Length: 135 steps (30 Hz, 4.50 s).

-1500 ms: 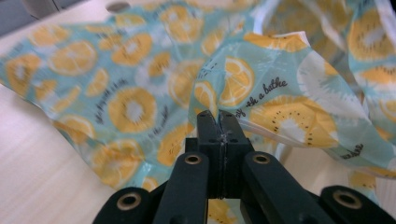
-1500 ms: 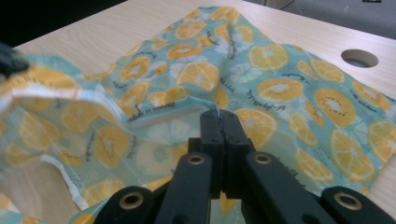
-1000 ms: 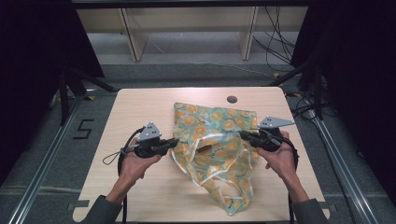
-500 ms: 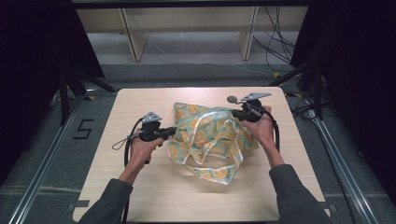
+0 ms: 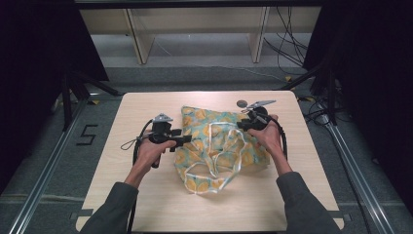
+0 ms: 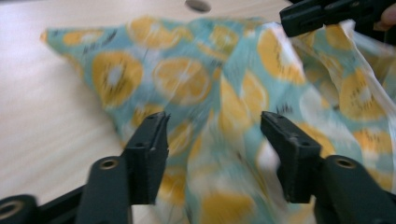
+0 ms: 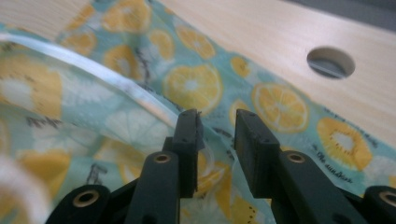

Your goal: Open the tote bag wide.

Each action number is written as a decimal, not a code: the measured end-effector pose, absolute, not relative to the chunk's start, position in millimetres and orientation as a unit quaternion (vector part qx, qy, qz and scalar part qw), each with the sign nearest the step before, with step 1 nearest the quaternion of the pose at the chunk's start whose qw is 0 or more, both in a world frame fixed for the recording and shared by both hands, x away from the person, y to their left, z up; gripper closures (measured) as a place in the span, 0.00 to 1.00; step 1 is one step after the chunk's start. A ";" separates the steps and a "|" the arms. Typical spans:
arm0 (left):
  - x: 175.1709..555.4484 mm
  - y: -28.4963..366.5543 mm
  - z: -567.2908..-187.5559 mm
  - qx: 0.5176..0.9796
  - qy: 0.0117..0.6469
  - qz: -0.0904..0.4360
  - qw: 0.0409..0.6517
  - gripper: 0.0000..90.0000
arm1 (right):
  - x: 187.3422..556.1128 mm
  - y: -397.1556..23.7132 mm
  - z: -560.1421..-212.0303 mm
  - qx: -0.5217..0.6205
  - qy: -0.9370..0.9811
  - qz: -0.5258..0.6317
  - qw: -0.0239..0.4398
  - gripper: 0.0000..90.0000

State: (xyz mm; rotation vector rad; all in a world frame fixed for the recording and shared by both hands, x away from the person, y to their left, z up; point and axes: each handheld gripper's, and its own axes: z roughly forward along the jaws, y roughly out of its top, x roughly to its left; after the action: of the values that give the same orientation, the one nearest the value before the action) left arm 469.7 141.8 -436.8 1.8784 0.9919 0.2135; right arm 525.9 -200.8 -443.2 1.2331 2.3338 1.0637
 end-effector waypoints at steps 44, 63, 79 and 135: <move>523.6 76.9 -414.9 0.808 0.397 0.046 0.434 0.99 | 377.8 -222.2 -422.0 0.346 0.851 0.382 0.098 0.38; 515.5 84.8 -414.8 0.815 0.369 0.019 0.447 0.99 | 475.2 -196.8 -464.6 0.363 0.860 0.333 0.134 1.00; 529.3 108.9 -404.2 0.774 0.412 0.048 0.479 0.99 | 512.3 -219.9 -389.8 0.406 0.794 0.406 0.198 1.00; 544.7 113.3 -454.3 0.767 0.475 0.022 0.431 0.91 | 460.9 -159.5 -400.8 0.268 0.867 0.394 0.144 1.00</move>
State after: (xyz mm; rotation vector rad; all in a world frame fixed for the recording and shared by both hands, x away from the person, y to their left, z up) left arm 544.7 113.3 -454.3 1.9134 1.1852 0.0555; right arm 460.9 -159.5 -400.8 0.7728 2.5007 1.1349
